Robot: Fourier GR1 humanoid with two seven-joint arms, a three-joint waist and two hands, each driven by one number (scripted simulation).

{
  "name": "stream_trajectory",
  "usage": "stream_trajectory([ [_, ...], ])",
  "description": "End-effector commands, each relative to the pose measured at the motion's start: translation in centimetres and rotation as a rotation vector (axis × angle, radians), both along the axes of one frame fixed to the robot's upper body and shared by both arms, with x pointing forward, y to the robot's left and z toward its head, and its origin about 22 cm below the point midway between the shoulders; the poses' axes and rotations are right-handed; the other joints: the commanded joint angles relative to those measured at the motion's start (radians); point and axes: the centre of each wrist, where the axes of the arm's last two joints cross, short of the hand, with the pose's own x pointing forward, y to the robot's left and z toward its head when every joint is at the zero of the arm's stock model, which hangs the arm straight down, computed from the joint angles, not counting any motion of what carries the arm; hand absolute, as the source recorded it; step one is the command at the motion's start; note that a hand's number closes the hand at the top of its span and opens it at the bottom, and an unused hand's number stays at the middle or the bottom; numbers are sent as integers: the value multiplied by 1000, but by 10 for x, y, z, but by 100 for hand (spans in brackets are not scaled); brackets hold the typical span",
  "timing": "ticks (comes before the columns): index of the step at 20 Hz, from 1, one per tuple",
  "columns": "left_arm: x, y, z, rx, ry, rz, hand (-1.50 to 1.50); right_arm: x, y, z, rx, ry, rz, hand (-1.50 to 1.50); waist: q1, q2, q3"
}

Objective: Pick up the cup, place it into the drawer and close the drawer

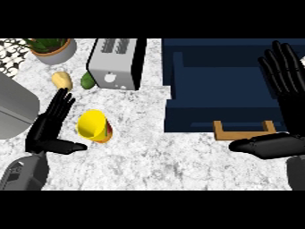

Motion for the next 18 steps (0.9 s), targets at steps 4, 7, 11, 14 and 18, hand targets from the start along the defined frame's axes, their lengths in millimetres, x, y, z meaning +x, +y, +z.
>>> stream_trajectory([
  [4,-11,-2,-52,36,19,18,-150,6,1,1,-13,-1,4,-150,-1,1,0],
  [7,-1,22,-54,28,20,39,-150,10,-7,-1,-4,-5,4,-150,-13,5,-1],
  [11,-20,12,-78,36,10,20,-150,6,-13,-8,13,-21,4,-150,-11,5,-1],
  [14,-12,-4,-82,24,-13,50,-150,-2,2,15,6,-23,17,-150,-16,5,-2],
  [18,-12,10,-79,19,-18,32,-150,2,-13,28,-7,-25,9,-150,-19,7,-2],
])
